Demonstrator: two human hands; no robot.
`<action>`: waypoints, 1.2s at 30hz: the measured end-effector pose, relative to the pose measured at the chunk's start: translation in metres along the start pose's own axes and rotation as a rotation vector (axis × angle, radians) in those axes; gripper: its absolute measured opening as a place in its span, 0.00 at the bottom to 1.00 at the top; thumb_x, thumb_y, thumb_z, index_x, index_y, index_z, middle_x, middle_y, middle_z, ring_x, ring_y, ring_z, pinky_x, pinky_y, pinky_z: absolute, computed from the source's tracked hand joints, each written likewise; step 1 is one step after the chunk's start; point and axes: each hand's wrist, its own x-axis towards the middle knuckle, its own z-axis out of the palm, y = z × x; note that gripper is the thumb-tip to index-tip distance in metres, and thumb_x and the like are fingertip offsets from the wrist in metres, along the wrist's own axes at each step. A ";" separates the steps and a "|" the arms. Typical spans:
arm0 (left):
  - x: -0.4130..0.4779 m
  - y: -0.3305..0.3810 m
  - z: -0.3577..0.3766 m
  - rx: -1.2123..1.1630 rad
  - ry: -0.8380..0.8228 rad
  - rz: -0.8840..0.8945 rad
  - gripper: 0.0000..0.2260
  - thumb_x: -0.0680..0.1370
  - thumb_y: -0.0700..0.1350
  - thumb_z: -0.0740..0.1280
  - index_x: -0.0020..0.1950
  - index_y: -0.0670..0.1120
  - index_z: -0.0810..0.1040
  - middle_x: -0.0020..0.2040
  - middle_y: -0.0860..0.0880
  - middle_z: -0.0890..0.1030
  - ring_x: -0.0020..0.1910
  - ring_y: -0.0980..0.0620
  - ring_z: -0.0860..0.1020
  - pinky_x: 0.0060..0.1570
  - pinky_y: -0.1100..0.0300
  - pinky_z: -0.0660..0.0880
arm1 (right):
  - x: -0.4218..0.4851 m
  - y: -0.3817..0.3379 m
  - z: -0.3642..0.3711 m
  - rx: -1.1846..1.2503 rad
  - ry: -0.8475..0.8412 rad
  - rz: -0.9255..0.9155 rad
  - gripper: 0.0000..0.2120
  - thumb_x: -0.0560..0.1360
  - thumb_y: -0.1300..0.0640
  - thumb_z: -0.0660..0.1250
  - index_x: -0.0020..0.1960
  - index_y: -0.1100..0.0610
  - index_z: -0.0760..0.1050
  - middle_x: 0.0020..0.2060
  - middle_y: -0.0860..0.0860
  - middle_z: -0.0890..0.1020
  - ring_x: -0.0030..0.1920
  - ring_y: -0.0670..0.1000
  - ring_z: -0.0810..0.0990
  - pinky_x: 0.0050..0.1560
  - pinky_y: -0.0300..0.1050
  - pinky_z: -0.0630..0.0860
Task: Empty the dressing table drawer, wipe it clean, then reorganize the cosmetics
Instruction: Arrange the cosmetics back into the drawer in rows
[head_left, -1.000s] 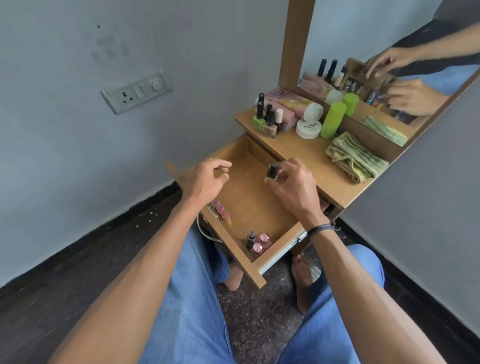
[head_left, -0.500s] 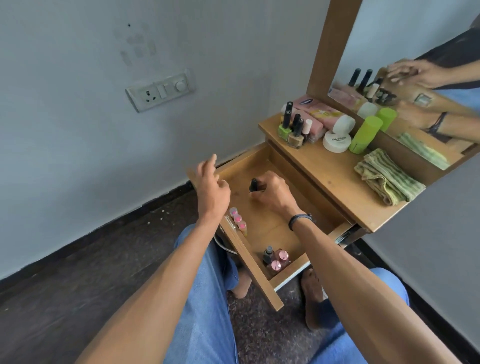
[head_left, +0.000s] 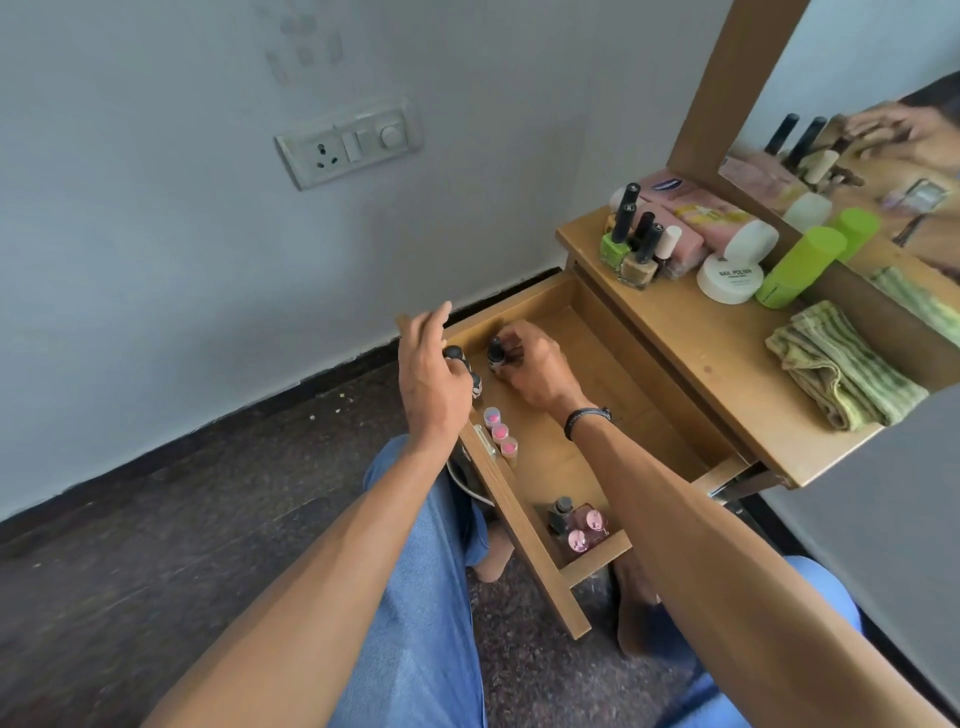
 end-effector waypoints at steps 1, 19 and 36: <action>0.000 0.000 0.000 0.010 -0.003 0.000 0.32 0.72 0.24 0.64 0.73 0.46 0.73 0.67 0.48 0.74 0.66 0.46 0.75 0.65 0.50 0.75 | 0.002 0.000 0.001 0.014 0.016 0.010 0.16 0.73 0.64 0.75 0.57 0.51 0.75 0.54 0.48 0.79 0.52 0.48 0.79 0.57 0.48 0.80; 0.000 0.006 -0.002 0.193 0.017 0.031 0.24 0.72 0.28 0.67 0.66 0.44 0.80 0.60 0.49 0.78 0.59 0.51 0.73 0.58 0.72 0.60 | 0.001 -0.001 0.001 -0.002 0.144 0.047 0.11 0.74 0.65 0.70 0.52 0.53 0.76 0.49 0.48 0.78 0.46 0.48 0.77 0.51 0.52 0.80; 0.000 0.006 -0.002 0.225 -0.026 0.049 0.24 0.73 0.27 0.66 0.66 0.45 0.80 0.60 0.47 0.77 0.60 0.46 0.74 0.57 0.60 0.70 | -0.063 -0.001 -0.186 -0.019 1.379 0.041 0.14 0.69 0.61 0.68 0.54 0.62 0.78 0.49 0.57 0.76 0.49 0.55 0.73 0.50 0.47 0.71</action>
